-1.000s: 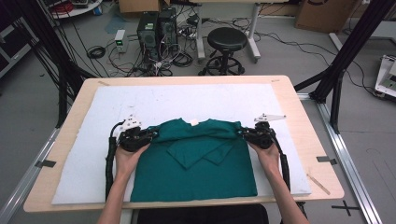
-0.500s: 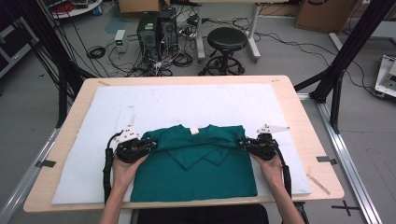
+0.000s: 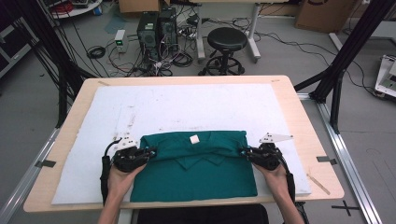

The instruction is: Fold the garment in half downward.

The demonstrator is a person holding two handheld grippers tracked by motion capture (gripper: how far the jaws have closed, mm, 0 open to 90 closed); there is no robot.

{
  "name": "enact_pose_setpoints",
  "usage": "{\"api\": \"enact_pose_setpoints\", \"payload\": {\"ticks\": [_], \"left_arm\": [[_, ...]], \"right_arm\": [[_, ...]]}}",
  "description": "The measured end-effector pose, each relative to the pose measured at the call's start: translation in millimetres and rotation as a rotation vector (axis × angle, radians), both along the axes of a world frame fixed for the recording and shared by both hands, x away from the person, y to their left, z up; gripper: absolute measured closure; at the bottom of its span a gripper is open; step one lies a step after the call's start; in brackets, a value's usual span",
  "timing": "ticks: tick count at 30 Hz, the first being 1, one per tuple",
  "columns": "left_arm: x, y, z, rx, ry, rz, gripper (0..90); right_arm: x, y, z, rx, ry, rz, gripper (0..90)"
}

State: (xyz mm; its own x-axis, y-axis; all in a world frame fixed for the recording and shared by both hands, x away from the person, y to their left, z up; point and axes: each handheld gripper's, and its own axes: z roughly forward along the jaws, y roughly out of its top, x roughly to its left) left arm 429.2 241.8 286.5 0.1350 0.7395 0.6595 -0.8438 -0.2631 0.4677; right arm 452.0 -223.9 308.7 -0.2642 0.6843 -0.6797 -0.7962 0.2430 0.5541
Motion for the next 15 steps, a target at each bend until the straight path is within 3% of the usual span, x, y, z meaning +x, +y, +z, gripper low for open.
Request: {"api": "enact_pose_setpoints", "payload": {"ticks": [11, 15], "left_arm": [[1.9, 1.0, -20.3, 0.014, 0.022, 0.003, 84.6], [1.3, 3.6, -25.5, 0.016, 0.043, -0.001, 84.6]], "right_arm": [[0.3, -0.4, -21.5, -0.023, -0.003, -0.027, 83.6], [0.0, -3.4, -27.6, -0.041, 0.011, 0.004, 83.6]]}}
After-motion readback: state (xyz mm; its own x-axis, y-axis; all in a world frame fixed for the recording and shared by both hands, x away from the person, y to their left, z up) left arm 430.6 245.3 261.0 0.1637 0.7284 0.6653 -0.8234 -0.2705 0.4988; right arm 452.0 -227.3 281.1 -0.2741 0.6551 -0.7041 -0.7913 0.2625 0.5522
